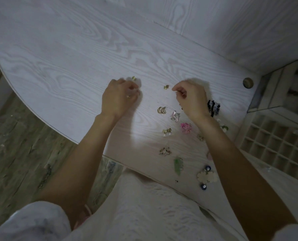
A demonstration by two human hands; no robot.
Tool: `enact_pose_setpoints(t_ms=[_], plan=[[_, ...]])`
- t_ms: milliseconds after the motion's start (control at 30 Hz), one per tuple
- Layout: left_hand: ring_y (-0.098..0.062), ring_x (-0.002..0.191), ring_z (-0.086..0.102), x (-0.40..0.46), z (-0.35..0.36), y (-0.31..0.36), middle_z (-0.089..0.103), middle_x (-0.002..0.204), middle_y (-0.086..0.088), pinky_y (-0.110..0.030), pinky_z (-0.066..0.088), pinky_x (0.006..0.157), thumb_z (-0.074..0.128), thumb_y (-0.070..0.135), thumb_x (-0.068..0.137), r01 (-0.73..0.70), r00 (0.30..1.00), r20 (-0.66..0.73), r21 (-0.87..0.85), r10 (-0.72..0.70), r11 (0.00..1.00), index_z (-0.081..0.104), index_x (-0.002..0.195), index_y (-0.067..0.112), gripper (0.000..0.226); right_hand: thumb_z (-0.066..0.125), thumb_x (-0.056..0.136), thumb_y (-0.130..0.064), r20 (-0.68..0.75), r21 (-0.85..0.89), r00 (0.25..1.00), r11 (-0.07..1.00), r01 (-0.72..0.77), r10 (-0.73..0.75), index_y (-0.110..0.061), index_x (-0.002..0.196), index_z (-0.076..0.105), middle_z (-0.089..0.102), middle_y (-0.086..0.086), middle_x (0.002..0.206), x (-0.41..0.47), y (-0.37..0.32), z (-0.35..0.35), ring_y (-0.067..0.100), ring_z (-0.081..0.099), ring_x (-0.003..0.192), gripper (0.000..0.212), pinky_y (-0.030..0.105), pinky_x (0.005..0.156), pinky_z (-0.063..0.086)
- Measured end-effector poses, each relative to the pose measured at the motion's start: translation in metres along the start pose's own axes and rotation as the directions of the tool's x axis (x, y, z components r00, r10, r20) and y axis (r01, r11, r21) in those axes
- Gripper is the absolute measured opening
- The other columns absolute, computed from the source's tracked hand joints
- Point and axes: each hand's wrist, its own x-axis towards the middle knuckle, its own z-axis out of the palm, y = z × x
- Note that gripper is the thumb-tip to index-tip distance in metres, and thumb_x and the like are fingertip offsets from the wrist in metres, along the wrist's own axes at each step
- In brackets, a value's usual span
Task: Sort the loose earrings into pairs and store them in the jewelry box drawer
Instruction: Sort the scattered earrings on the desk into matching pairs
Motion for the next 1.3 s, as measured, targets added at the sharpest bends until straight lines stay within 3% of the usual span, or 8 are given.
enact_pose_setpoints(t_ms=[167,400,467,567,767,1000,1200,1300], plan=[[-0.026,0.088,0.053,0.009,0.008,0.007,0.065,0.092,-0.007,-0.036,0.044,0.072,0.059,0.023,0.086,-0.028,0.999,0.036,0.049,0.026,0.998,0.068,0.094,0.021,0.012,0.057,0.086,-0.001,-0.163,-0.032,0.98,0.993,-0.116,0.109,-0.009,0.09,0.064,0.064,0.008,0.094,0.004,0.02,-0.021,0.013,0.058,0.081,0.012,0.024,0.073,0.051],[-0.025,0.091,0.055,0.015,0.013,0.012,0.065,0.094,-0.007,-0.038,0.047,0.075,0.058,0.023,0.086,-0.03,0.999,0.038,0.032,0.029,0.999,0.067,0.097,0.02,0.014,0.057,0.087,-0.005,-0.102,-0.118,0.991,0.988,-0.102,0.09,-0.01,0.092,0.064,0.065,0.009,0.098,0.023,0.016,-0.019,0.02,0.058,0.089,0.009,0.03,0.078,0.049],[-0.03,0.091,0.054,0.016,0.013,0.012,0.063,0.095,-0.011,-0.039,0.045,0.075,0.056,0.019,0.088,-0.064,0.997,0.045,0.065,0.061,0.996,0.066,0.097,0.014,0.014,0.058,0.086,-0.005,-0.117,-0.113,0.992,0.992,-0.064,0.051,-0.01,0.091,0.065,0.063,0.008,0.098,0.024,0.009,-0.015,0.019,0.055,0.092,0.009,0.025,0.076,0.044],[-0.034,0.093,0.051,0.022,0.011,0.013,0.06,0.098,-0.016,-0.04,0.041,0.078,0.055,0.013,0.089,-0.128,0.986,0.115,0.095,0.117,0.987,0.064,0.099,0.008,0.015,0.061,0.084,-0.004,-0.058,-0.041,0.998,0.999,-0.025,0.023,-0.011,0.088,0.065,0.066,0.004,0.089,0.02,-0.002,-0.005,0.013,0.056,0.082,0.009,0.024,0.074,0.048],[-0.033,0.1,0.048,0.031,0.005,0.015,0.057,0.105,-0.017,-0.034,0.039,0.083,0.054,0.009,0.089,-0.163,0.959,0.246,0.078,0.139,0.984,0.063,0.101,0.006,0.015,0.065,0.084,-0.007,-0.021,0.01,0.993,0.993,-0.119,0.119,-0.012,0.089,0.069,0.071,0.003,0.088,0.009,0.0,0.007,0.011,0.063,0.079,0.008,0.029,0.077,0.055],[-0.024,0.097,0.055,0.029,0.007,0.012,0.06,0.107,-0.01,-0.03,0.042,0.083,0.065,0.014,0.08,-0.039,0.99,0.137,-0.002,0.039,0.999,0.06,0.111,0.012,0.031,0.064,0.085,-0.007,-0.016,-0.057,0.993,0.991,-0.117,0.116,-0.011,0.093,0.068,0.068,0.004,0.093,0.007,0.004,0.001,0.008,0.055,0.08,0.01,0.024,0.074,0.049],[-0.018,0.084,0.06,0.03,0.006,0.015,0.066,0.095,-0.005,-0.02,0.04,0.073,0.066,0.02,0.082,-0.047,0.995,0.084,-0.036,0.05,0.998,0.071,0.096,0.015,0.015,0.059,0.085,-0.003,0.01,-0.104,0.997,0.991,-0.079,0.081,-0.013,0.102,0.063,0.063,0.004,0.101,0.009,0.003,-0.001,0.015,0.056,0.089,0.02,0.024,0.075,0.046],[-0.021,0.085,0.06,0.034,0.008,0.023,0.065,0.095,-0.008,-0.027,0.043,0.074,0.065,0.02,0.082,-0.057,0.993,0.101,-0.002,0.057,0.998,0.069,0.096,0.012,0.017,0.06,0.084,-0.002,0.016,-0.106,0.997,0.991,-0.079,0.081,-0.013,0.102,0.063,0.063,0.005,0.101,0.011,0.002,-0.001,0.013,0.055,0.088,0.021,0.025,0.075,0.046]])
